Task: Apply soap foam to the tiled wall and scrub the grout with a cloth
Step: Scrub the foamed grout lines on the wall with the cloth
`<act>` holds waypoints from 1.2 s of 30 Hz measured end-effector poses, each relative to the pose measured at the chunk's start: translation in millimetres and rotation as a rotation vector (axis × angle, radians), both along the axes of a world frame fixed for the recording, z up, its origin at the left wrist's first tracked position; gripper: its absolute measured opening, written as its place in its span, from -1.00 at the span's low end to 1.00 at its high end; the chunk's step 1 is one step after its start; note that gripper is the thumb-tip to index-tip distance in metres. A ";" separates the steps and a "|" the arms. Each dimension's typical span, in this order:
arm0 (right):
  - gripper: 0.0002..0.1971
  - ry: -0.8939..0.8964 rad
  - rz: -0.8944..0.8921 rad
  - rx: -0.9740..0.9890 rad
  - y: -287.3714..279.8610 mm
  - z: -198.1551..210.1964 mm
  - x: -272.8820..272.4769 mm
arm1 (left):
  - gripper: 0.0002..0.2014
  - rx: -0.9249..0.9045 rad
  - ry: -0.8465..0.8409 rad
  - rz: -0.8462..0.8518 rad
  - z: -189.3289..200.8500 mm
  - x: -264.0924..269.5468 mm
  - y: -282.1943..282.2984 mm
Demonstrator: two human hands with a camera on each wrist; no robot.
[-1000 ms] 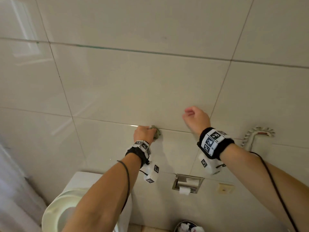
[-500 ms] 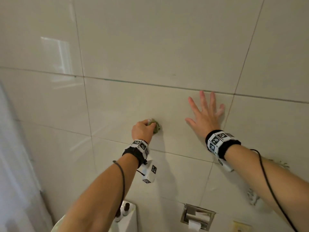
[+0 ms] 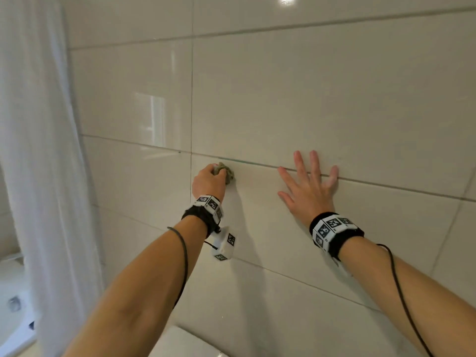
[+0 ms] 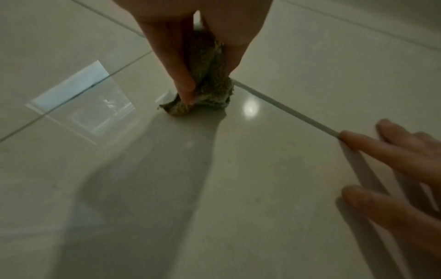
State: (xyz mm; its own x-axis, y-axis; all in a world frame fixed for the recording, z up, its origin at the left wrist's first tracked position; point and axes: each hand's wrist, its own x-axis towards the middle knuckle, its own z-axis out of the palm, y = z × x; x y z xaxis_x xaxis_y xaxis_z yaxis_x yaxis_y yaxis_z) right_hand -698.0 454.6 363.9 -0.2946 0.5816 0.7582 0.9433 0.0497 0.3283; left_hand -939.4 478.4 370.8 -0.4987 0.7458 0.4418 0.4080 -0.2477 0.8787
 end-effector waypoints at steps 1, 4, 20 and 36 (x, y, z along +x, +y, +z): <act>-0.38 0.003 -0.014 0.006 3.2 -0.1 -4.6 | -0.84 0.006 -0.010 0.005 5.2 -6.7 4.6; -0.39 0.008 -0.022 0.037 9.8 -4.4 -9.7 | -0.82 0.021 -0.041 0.015 18.1 -23.9 18.3; -0.40 -0.027 -0.018 0.139 15.7 -8.3 -8.3 | -0.87 -0.016 -0.272 -0.038 37.9 -37.6 32.9; -0.18 0.048 -0.079 0.152 -14.6 1.5 44.5 | -0.73 -0.012 -0.258 -0.111 36.7 40.9 -2.9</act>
